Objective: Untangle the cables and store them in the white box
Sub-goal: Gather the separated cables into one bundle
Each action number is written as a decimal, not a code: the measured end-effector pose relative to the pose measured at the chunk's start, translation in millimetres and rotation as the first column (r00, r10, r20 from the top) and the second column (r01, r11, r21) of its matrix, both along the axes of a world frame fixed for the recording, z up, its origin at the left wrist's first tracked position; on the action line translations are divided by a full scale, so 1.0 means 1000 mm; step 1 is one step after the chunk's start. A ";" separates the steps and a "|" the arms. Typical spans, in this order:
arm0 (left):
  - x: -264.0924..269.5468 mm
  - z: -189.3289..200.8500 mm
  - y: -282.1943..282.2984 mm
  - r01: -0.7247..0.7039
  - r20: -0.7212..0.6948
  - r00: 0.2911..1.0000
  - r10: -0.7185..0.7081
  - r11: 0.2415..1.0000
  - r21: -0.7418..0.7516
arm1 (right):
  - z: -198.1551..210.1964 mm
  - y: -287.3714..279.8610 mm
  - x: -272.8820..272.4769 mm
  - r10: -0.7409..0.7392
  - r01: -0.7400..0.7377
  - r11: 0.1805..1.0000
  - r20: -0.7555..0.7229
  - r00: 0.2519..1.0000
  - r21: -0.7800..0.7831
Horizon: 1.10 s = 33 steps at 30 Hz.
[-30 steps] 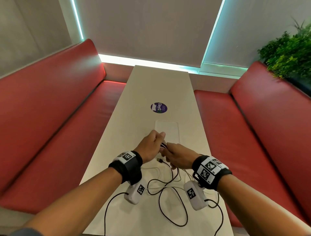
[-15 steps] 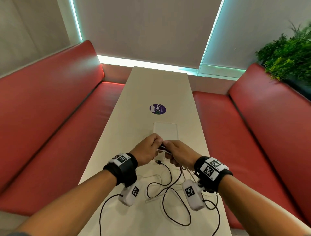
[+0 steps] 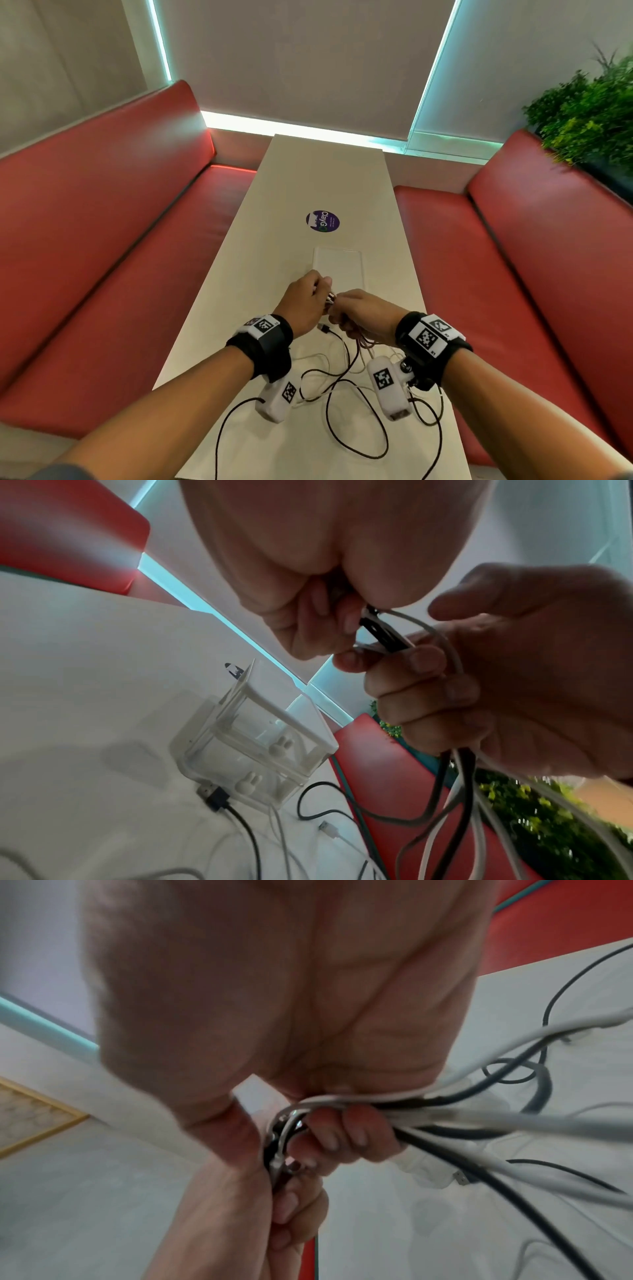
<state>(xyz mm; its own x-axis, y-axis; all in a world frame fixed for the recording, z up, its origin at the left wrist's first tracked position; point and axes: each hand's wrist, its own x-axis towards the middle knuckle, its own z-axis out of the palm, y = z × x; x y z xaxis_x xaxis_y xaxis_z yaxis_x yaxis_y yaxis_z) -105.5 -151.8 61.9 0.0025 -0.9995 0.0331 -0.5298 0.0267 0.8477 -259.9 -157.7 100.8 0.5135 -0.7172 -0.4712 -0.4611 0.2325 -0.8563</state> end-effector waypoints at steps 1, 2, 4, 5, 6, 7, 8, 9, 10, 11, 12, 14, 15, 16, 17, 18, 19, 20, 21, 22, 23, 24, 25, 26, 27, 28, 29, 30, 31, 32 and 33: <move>-0.001 0.001 -0.001 -0.016 -0.008 1.000 0.016 1.000 -0.010 | 0.001 0.000 0.000 0.038 -0.039 0.999 -0.029 0.999 -0.037; -0.001 0.002 -0.002 -0.027 -0.017 1.000 0.027 0.999 -0.024 | 0.003 0.000 0.001 0.071 -0.076 0.994 -0.069 0.995 -0.073; -0.003 0.004 -0.002 -0.023 -0.020 1.000 0.022 0.998 -0.050 | 0.003 0.000 0.002 0.101 -0.121 0.985 -0.155 0.983 -0.125; -0.003 0.005 -0.002 -0.013 -0.013 1.000 0.012 0.998 -0.059 | 0.003 0.000 0.002 0.104 -0.130 0.982 -0.183 0.978 -0.135; -0.002 0.006 -0.002 -0.001 -0.007 1.000 0.001 0.998 -0.062 | 0.003 0.001 0.002 0.104 -0.133 0.981 -0.197 0.975 -0.139; -0.001 0.007 -0.003 0.012 -0.006 1.000 -0.012 0.998 -0.063 | 0.002 0.002 0.003 0.103 -0.135 0.980 -0.201 0.974 -0.149; 0.001 0.008 -0.004 0.030 -0.007 1.000 -0.030 0.998 -0.059 | 0.002 0.003 0.003 0.097 -0.129 0.978 -0.192 0.977 -0.162; 0.004 0.009 -0.005 0.055 -0.010 0.998 -0.055 0.997 -0.058 | 0.002 0.003 0.004 0.084 -0.115 0.977 -0.174 0.981 -0.177; 0.006 0.011 -0.006 0.085 -0.016 0.996 -0.086 0.995 -0.056 | 0.003 0.004 0.005 0.066 -0.096 0.975 -0.153 0.986 -0.200; 0.008 0.013 -0.007 0.113 -0.030 0.993 -0.115 0.992 -0.058 | 0.005 0.004 0.005 0.051 -0.080 0.971 -0.132 0.990 -0.223; 0.010 0.015 -0.007 0.130 -0.050 0.990 -0.133 0.990 -0.062 | 0.008 0.004 0.006 0.043 -0.066 0.971 -0.103 0.994 -0.232; 0.011 0.018 -0.009 0.113 -0.080 0.989 -0.121 0.989 -0.099 | 0.012 0.004 0.009 0.033 -0.037 0.982 -0.024 0.999 -0.186; 0.012 0.019 -0.011 0.089 -0.082 0.992 -0.100 0.988 -0.126 | 0.013 0.005 0.010 0.027 -0.025 0.990 0.013 1.000 -0.140; 0.013 0.019 -0.013 0.072 -0.078 0.993 -0.083 0.988 -0.136 | 0.015 0.005 0.012 0.022 -0.018 0.995 0.044 0.999 -0.093; 0.014 0.021 -0.014 0.071 -0.079 0.994 -0.081 0.990 -0.121 | 0.016 0.006 0.013 0.024 -0.020 0.998 0.064 0.998 -0.060; 0.016 0.022 -0.015 0.087 -0.096 0.991 -0.095 0.993 -0.078 | 0.016 0.006 0.014 0.026 -0.024 0.999 0.072 0.997 -0.040; 0.018 0.024 -0.015 0.111 -0.151 0.982 -0.111 0.994 -0.012 | 0.016 0.005 0.014 0.026 -0.024 0.999 0.068 0.997 -0.035; 0.020 0.027 -0.015 0.135 -0.250 0.962 -0.113 0.988 0.076 | 0.016 0.005 0.014 0.025 -0.023 0.999 0.053 0.998 -0.039; 0.022 0.030 -0.014 0.161 -0.371 0.924 -0.090 0.973 0.165 | 0.016 0.004 0.012 0.025 -0.023 0.998 0.034 0.999 -0.051; 0.025 0.033 -0.013 0.184 -0.482 0.875 -0.052 0.955 0.231 | 0.016 0.004 0.011 0.025 -0.023 0.998 0.021 0.999 -0.061; 0.028 0.035 -0.013 0.201 -0.570 0.821 -0.015 0.943 0.265 | 0.016 0.004 0.011 0.021 -0.019 0.997 0.017 1.000 -0.069; 0.029 0.038 -0.014 0.214 -0.628 0.778 0.007 0.937 0.275 | 0.016 0.004 0.010 0.009 -0.008 0.997 0.016 1.000 -0.072; 0.031 0.039 -0.015 0.221 -0.656 0.755 0.013 0.936 0.273 | 0.016 0.004 0.010 -0.004 0.006 0.998 0.021 1.000 -0.069; 0.031 0.039 -0.015 0.224 -0.664 0.748 0.010 0.937 0.267 | 0.016 0.004 0.010 -0.016 0.017 0.998 0.029 0.999 -0.062; 0.032 0.039 -0.016 0.218 -0.664 0.748 0.012 0.940 0.263 | 0.016 0.004 0.010 -0.022 0.024 0.998 0.042 0.999 -0.052; 0.032 0.038 -0.017 0.205 -0.669 0.742 0.026 0.943 0.263 | 0.017 0.005 0.010 -0.026 0.029 0.999 0.056 0.998 -0.043; 0.032 0.037 -0.019 0.188 -0.680 0.731 0.048 0.945 0.269 | 0.018 0.005 0.011 -0.032 0.034 0.999 0.071 0.997 -0.033; 0.032 0.035 -0.020 0.176 -0.691 0.720 0.065 0.946 0.271 | 0.018 0.006 0.011 -0.040 0.042 0.999 0.086 0.995 -0.023; 0.032 0.034 -0.021 0.170 -0.696 0.715 0.068 0.949 0.267 | 0.019 0.006 0.011 -0.052 0.053 0.998 0.100 0.994 -0.014; 0.033 0.032 -0.021 0.166 -0.687 0.724 0.059 0.952 0.256 | 0.019 0.006 0.011 -0.064 0.065 0.998 0.111 0.992 -0.006; 0.033 0.030 -0.020 0.159 -0.663 0.747 0.041 0.958 0.238 | 0.018 0.006 0.010 -0.073 0.074 0.997 0.119 0.990 0.000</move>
